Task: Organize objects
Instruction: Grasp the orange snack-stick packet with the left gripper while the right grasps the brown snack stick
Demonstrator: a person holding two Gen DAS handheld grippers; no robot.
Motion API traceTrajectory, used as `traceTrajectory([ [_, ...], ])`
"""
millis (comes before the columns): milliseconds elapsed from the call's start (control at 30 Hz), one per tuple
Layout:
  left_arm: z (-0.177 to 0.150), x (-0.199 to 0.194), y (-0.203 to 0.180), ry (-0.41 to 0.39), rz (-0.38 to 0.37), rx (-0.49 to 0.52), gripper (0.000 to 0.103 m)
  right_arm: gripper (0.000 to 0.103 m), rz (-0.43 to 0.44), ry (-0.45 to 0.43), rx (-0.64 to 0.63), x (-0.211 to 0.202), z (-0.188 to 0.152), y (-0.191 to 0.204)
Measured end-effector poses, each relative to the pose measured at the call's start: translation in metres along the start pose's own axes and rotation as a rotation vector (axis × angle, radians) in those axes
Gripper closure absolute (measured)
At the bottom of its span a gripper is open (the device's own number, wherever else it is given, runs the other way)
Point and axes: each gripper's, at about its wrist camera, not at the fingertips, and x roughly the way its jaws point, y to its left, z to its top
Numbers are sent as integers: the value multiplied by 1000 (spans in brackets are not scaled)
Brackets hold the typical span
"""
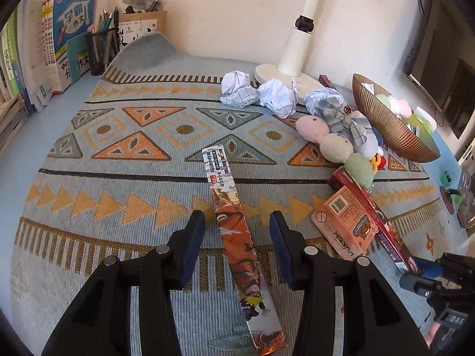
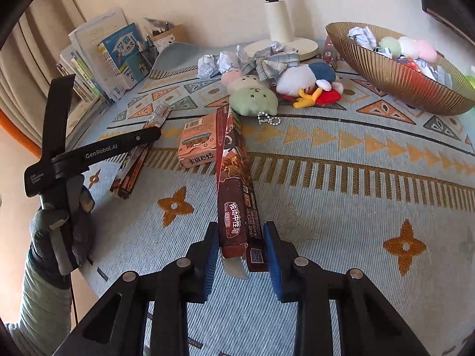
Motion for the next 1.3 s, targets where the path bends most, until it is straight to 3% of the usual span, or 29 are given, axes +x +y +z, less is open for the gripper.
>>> traceTrajectory([
  [267, 0, -1, 1, -1, -13, -7, 59, 65, -119, -4, -111, 33, 37, 17],
  [400, 1, -1, 2, -2, -16, -7, 59, 64, -177, -45, -177, 42, 37, 28],
  [867, -1, 0, -6, 3, 22, 32, 53, 60, -124, -58, -154, 39, 35, 23],
  [967, -1, 1, -7, 6, 23, 42, 47, 60, -117, -60, -148, 38, 35, 23],
  [1033, 0, 1, -8, 9, 32, 47, 33, 60, -114, -60, -146, 38, 35, 22],
  [1300, 0, 3, -7, 15, 66, 39, 33, 59, -118, -60, -148, 38, 35, 23],
])
